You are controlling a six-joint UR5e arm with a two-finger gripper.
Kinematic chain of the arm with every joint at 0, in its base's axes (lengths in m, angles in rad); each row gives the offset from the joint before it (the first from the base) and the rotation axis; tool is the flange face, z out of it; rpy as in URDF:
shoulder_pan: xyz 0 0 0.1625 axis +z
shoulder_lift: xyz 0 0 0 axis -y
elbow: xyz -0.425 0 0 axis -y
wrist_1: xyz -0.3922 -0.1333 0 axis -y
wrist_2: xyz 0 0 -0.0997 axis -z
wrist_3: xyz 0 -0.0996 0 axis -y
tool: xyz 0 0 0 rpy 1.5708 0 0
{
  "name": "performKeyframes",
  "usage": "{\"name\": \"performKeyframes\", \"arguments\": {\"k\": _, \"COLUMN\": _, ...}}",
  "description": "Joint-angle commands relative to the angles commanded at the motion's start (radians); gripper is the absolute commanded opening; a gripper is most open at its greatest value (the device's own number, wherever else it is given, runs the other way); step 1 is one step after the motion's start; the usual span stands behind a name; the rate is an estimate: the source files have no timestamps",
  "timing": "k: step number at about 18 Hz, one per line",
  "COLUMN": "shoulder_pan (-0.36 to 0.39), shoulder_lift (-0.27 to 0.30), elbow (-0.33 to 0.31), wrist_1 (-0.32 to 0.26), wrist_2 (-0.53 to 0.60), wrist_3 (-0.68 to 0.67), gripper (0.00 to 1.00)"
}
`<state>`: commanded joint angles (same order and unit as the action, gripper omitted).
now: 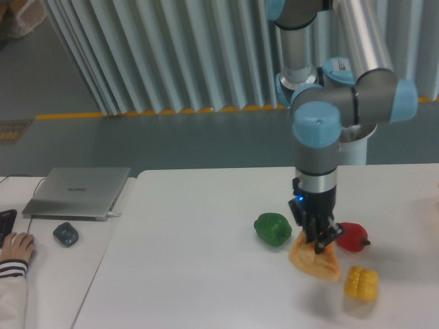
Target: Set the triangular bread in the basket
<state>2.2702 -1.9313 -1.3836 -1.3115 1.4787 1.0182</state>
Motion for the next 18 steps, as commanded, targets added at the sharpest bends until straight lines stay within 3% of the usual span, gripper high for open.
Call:
{"name": "performKeyframes", "arguments": {"k": 5, "shoulder_pan": 0.078, "shoulder_lift": 0.055, "elbow": -0.054, "wrist_1": -0.026, "wrist_2": 0.003, "wrist_3": 0.305, "gripper": 0.26}}
{"name": "performKeyframes", "arguments": {"k": 7, "shoulder_pan": 0.129, "shoulder_lift": 0.072, "elbow": -0.054, "wrist_1": -0.072, "wrist_2": 0.003, "wrist_3": 0.446, "gripper": 0.26}}
{"name": "performKeyframes", "arguments": {"k": 11, "shoulder_pan": 0.164, "shoulder_lift": 0.072, "elbow": -0.054, "wrist_1": -0.107, "wrist_2": 0.041, "wrist_3": 0.632, "gripper": 0.26}}
{"name": "performKeyframes", "arguments": {"k": 14, "shoulder_pan": 0.173, "shoulder_lift": 0.075, "elbow": -0.055, "wrist_1": -0.123, "wrist_2": 0.142, "wrist_3": 0.799, "gripper": 0.26}}
{"name": "performKeyframes", "arguments": {"k": 18, "shoulder_pan": 0.253, "shoulder_lift": 0.077, "elbow": -0.055, "wrist_1": -0.126, "wrist_2": 0.161, "wrist_3": 0.986, "gripper": 0.27}}
